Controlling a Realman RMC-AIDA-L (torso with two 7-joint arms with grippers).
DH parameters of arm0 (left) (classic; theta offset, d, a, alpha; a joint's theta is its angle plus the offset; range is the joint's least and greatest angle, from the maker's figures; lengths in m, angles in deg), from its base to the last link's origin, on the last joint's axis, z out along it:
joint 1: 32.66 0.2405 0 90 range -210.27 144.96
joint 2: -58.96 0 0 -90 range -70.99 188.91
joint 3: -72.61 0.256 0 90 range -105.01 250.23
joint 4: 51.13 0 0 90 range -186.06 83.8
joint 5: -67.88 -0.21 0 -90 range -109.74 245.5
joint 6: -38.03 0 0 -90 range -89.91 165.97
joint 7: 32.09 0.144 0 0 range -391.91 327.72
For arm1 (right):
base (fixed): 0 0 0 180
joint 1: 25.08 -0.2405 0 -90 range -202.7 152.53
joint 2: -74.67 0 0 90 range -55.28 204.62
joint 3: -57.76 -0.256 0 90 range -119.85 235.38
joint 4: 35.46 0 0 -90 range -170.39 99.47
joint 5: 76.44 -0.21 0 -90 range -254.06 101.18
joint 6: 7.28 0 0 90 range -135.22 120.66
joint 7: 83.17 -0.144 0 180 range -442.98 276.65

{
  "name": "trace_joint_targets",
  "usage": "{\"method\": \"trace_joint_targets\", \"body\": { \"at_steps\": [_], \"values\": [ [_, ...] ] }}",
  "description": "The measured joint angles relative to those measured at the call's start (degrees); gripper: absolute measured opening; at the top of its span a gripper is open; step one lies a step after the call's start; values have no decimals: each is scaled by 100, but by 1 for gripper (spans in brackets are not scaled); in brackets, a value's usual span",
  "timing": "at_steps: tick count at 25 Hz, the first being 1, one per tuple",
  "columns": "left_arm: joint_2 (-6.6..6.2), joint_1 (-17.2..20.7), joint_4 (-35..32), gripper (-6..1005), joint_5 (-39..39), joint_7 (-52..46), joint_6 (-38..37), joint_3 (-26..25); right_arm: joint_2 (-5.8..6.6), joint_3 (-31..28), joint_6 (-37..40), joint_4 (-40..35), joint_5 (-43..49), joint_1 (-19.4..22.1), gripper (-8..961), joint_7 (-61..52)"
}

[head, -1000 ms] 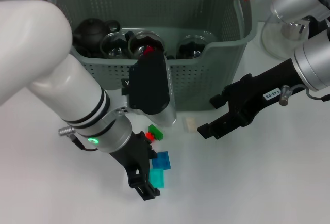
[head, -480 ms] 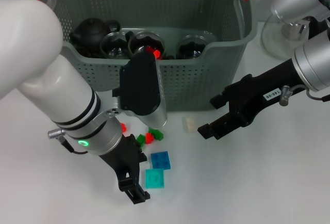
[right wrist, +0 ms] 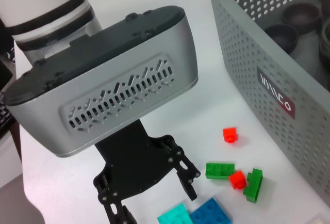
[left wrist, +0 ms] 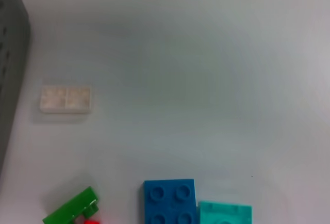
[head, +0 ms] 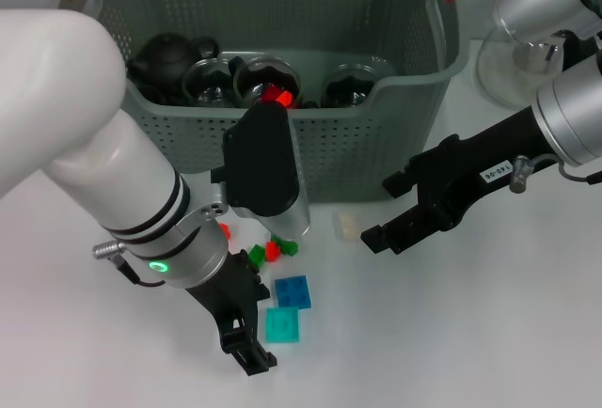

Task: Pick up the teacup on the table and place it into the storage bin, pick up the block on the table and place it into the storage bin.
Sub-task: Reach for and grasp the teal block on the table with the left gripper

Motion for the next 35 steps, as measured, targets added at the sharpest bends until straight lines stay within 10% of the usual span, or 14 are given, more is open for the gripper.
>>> {"method": "trace_joint_targets", "body": {
  "at_steps": [35],
  "values": [
    [-3, -126, 73, 586, 29, -73, 283, 350, -8, -32, -9, 0, -16, -16, 928, 7]
  ]
}}
